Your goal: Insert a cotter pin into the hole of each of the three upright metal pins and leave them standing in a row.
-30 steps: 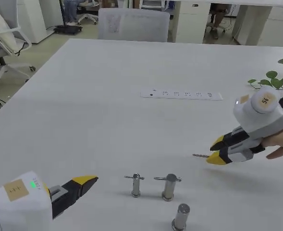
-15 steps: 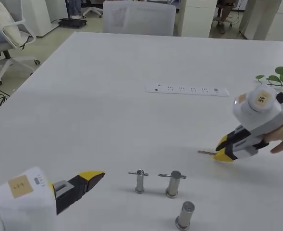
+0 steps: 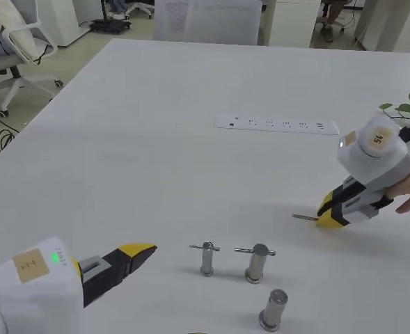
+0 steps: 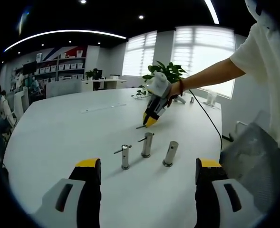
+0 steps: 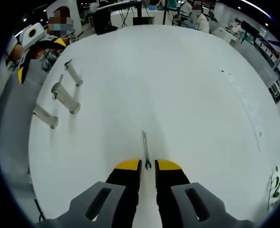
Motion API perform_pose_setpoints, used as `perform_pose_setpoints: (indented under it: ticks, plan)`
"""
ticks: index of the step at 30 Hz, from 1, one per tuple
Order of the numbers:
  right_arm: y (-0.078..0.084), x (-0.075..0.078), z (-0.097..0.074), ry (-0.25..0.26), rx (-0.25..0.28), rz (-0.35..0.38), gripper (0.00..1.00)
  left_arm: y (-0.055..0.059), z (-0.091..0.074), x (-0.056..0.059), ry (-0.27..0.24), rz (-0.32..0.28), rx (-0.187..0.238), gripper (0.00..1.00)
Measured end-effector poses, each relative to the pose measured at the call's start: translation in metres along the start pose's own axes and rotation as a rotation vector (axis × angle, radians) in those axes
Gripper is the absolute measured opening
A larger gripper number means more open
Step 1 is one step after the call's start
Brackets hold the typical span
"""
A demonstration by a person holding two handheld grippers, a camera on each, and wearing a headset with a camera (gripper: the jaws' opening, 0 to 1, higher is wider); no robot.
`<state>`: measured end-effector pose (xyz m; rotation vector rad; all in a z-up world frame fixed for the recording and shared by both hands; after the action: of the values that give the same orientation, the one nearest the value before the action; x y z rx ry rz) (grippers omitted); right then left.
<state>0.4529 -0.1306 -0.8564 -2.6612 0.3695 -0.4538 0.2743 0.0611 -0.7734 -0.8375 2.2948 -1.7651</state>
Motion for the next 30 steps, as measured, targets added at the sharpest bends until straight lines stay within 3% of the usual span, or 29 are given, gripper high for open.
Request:
perform_pose_setpoints:
  ticks: [8,30]
  plan:
    - [-0.0002,-0.0017,0.0007,-0.004,-0.008,-0.059,0.1,0.0005,0.0019,0.0004,0.003,0.001,-0.003,0.81]
    - [-0.0009,0.0008,0.0032,0.015,-0.025,-0.12,0.03,0.0022,0.0014,0.0005,0.007,0.012,-0.015,0.79]
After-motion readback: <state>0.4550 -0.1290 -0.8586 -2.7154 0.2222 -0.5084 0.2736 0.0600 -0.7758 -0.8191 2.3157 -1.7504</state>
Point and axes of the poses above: the centre of the closed fingertips' face, and the gripper's own axes: z roughly forward along the fingers, x roughly to its right, y roughly out of its underside, the point moved 1 cm from there along -z, roughly backward along the fingers, and after that the axes turned 15 degrees about y, right-handed, at the moved point
